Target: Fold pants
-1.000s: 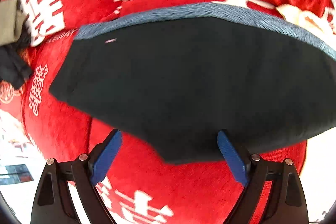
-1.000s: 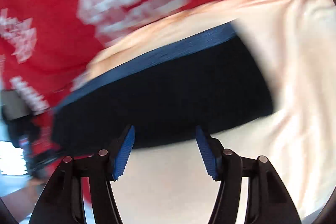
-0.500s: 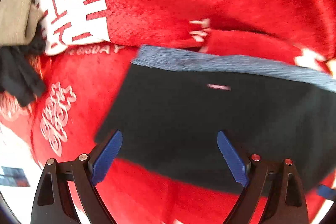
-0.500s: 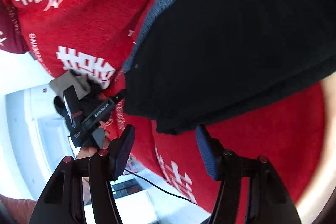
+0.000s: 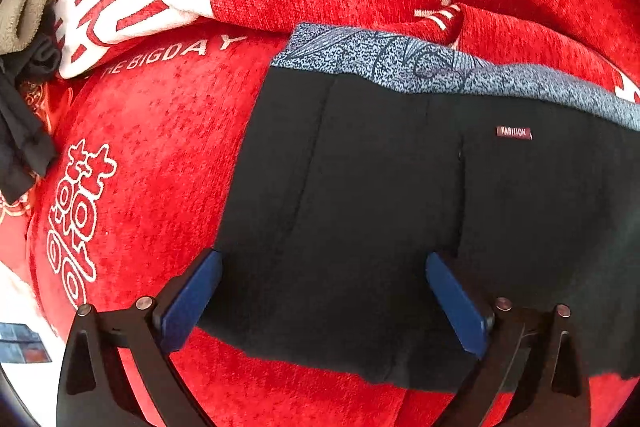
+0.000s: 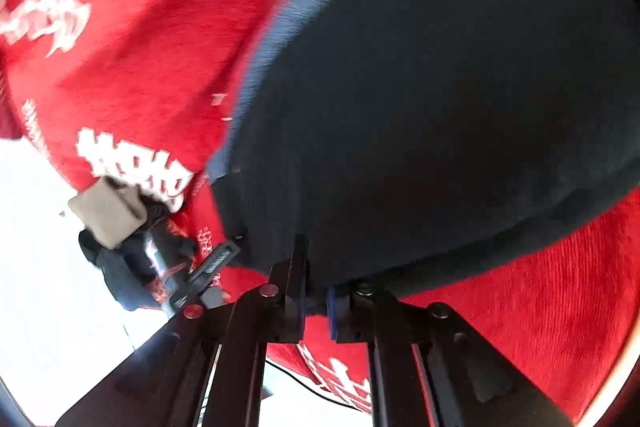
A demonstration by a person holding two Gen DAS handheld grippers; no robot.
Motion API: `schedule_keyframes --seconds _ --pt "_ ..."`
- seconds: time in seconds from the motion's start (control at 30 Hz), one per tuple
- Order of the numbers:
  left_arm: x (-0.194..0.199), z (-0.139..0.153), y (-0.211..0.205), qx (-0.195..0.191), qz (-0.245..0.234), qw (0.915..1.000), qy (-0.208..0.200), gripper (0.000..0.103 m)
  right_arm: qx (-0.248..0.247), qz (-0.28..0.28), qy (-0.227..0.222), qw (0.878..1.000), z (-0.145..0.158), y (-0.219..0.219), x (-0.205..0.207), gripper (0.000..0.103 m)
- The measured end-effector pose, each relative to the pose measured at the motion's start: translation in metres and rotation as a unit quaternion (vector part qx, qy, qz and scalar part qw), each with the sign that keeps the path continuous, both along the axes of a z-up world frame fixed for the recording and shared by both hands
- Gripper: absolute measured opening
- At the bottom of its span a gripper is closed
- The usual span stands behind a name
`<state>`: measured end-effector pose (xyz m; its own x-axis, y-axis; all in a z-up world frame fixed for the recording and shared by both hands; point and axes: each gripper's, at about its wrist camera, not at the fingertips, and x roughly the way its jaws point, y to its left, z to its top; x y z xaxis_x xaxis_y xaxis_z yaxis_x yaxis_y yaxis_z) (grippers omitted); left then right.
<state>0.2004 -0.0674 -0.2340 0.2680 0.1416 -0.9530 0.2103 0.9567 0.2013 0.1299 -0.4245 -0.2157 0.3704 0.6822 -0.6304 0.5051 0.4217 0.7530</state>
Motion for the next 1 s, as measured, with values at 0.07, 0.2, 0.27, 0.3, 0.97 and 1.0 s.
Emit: schedule_keyframes --seconds 0.07,0.2,0.27,0.3,0.97,1.0 --pt "-0.003 -0.005 0.004 0.0 -0.009 0.9999 -0.007 0.103 -0.03 0.027 -0.001 0.999 0.003 0.008 -0.007 0.008" --pt "-0.004 -0.001 0.0 0.023 -0.014 0.9996 -0.007 0.103 -0.002 0.016 0.034 0.999 -0.022 0.01 -0.023 0.009" --pt "-0.009 0.013 0.0 0.038 -0.009 0.9992 -0.004 0.103 -0.027 0.044 0.054 0.997 -0.012 0.003 -0.027 0.025" --pt "-0.014 0.024 0.0 0.031 -0.009 0.9994 -0.008 0.103 -0.046 0.064 0.054 0.995 -0.002 -0.003 -0.029 0.028" --pt "-0.015 0.05 -0.161 -0.075 -0.062 0.995 -0.02 0.103 -0.289 0.098 0.0 0.952 0.039 -0.143 0.042 0.009" --pt "-0.007 0.053 -0.174 -0.082 -0.074 0.9935 -0.028 0.103 -0.276 0.112 -0.008 0.955 0.032 -0.134 0.056 0.009"
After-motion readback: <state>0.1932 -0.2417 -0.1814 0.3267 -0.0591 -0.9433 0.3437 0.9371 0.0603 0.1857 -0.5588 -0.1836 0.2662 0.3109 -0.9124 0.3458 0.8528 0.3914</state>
